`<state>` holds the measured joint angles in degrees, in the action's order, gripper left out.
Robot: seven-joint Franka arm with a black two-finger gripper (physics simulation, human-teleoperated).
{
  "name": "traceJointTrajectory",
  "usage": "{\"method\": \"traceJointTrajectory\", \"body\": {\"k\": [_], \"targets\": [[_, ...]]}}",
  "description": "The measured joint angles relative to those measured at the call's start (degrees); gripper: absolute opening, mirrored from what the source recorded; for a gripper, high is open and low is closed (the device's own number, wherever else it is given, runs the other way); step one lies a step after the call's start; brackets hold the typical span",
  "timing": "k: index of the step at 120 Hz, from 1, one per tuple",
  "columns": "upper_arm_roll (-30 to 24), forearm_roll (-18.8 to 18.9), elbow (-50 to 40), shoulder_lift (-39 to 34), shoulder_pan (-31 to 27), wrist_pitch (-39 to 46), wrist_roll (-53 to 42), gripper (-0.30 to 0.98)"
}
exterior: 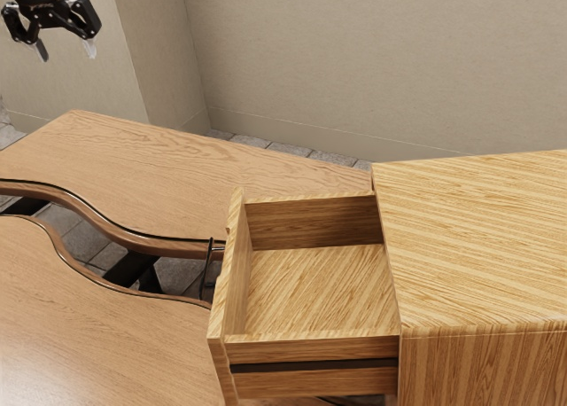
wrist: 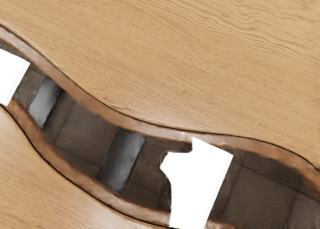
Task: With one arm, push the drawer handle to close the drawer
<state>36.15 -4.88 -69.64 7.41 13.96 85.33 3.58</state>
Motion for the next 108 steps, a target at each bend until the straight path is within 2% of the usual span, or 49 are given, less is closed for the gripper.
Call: {"method": "traceJointTrajectory", "body": {"k": [18,33,56,68,72,78,84,91,96,108], "targets": [[-0.5,-1.0,1.9,-0.3,0.8,-0.4,0.2,0.67],[-1.1,1.8,8.7,-3.5,5.5,-1.6,0.4,0.67],[-0.9,1.8,6.6,-5.3,9.7,-4.2,0.6,0.67],[-1.4,2.1,-9.4,-15.4,16.0,-5.0,0.9,0.66],[-5.2,2.8,-16.4,-20.0,9.7,-4.2,1.2,0.66],[-15.4,3.8,-29.8,-28.4,-4.6,-1.5,1.6,0.67],[-19.2,4.4,-41.5,-33.5,-12.1,1.8,1.9,0.67],[-19.1,5.0,-52.1,-35.0,-15.5,5.0,2.3,0.67],[-18.0,5.2,-56.3,-34.4,-16.2,6.9,2.6,0.67],[-17.0,5.7,-63.6,-32.6,-14.0,12.7,3.1,0.67]]}}
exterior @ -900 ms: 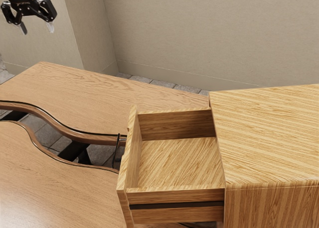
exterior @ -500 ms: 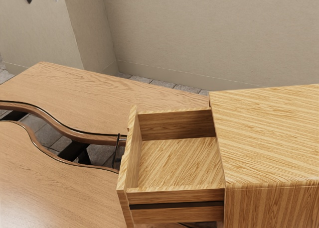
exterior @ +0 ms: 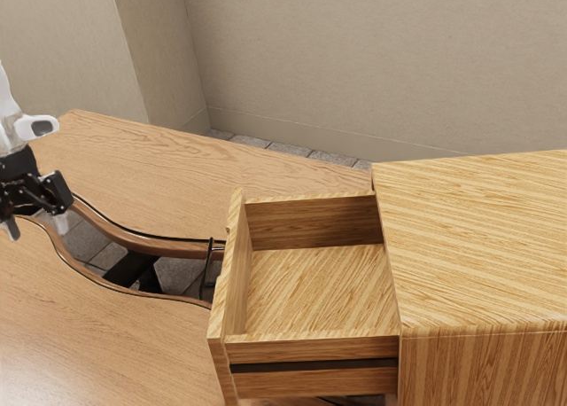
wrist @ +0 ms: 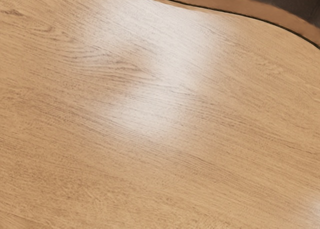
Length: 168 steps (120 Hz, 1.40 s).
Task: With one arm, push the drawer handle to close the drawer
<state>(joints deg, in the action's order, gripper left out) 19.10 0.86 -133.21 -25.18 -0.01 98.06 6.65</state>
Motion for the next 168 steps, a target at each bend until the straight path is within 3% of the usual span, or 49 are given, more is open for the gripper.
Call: {"method": "traceJointTrajectory", "body": {"k": [8,32,70,94,110,132,162,168], "targets": [[0.1,2.0,-2.0,0.5,3.4,4.1,-1.0,0.67],[0.4,10.6,-5.1,0.3,8.0,15.3,-20.5,0.66],[2.5,11.4,-3.7,3.5,20.0,22.5,-50.8,0.66],[6.2,2.8,-6.6,0.9,26.4,26.0,-63.3,0.66],[-1.3,-2.4,-11.1,-5.5,22.2,25.7,-69.5,0.66],[-6.2,-6.2,-14.1,-11.6,18.8,24.0,-75.5,0.66],[-13.3,-11.7,-13.3,-9.9,13.5,24.3,-74.5,0.66],[-14.6,-13.6,-13.1,-10.0,12.9,24.3,-73.8,0.61]]}}
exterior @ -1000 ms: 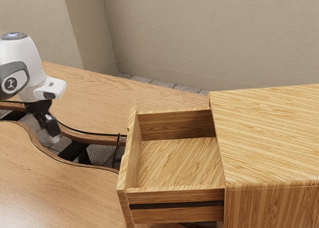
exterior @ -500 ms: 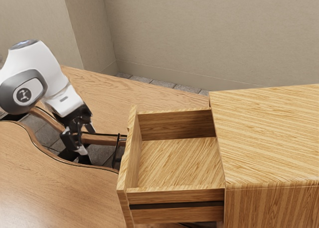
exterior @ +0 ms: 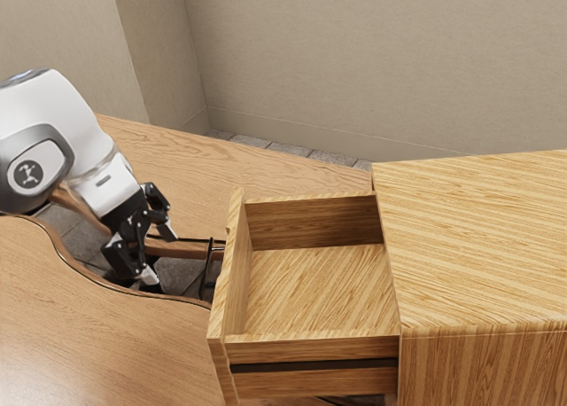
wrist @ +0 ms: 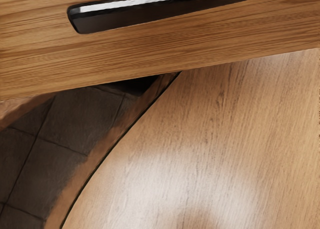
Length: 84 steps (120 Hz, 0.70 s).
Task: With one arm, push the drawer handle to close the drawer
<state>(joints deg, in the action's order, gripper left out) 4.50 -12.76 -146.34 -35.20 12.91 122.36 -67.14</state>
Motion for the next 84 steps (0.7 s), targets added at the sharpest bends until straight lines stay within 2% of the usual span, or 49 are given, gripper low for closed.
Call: {"method": "traceJointTrajectory", "body": {"k": [16,31,61,84], "targets": [[-1.5,-2.5,0.1,0.1,-0.3,0.8,2.3,0.26],[-3.6,-3.6,-0.1,-1.9,-0.3,1.0,4.2,0.07],[-5.8,-4.8,-3.4,-7.5,0.4,-0.3,8.1,-0.06],[-6.0,-5.6,-2.4,-5.3,0.4,0.8,10.4,-0.09]]}}
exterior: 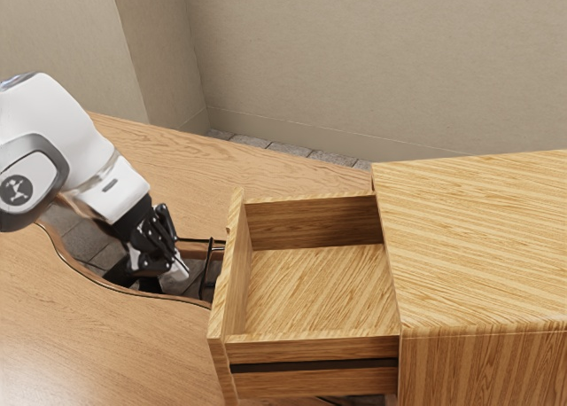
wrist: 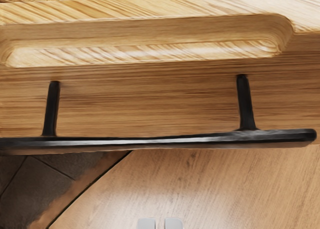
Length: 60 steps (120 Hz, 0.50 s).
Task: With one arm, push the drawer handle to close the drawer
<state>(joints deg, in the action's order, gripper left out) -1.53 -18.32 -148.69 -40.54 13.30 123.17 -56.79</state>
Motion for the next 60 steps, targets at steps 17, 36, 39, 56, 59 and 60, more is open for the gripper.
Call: {"method": "traceJointTrajectory", "body": {"k": [17,36,39,56,59,60], "targets": [[-0.5,-0.8,0.8,2.1,0.6,1.3,1.3,-0.09],[-1.7,-1.2,1.6,3.9,0.8,2.2,2.4,-0.10],[-1.8,-1.2,1.8,4.3,0.8,2.4,2.6,-0.10],[-2.3,-1.3,2.9,5.9,0.9,2.9,3.4,-0.10],[-2.3,-1.3,3.2,6.2,1.1,3.0,3.5,-0.10],[-2.3,-1.3,3.2,6.2,1.1,3.0,3.5,-0.10]]}}
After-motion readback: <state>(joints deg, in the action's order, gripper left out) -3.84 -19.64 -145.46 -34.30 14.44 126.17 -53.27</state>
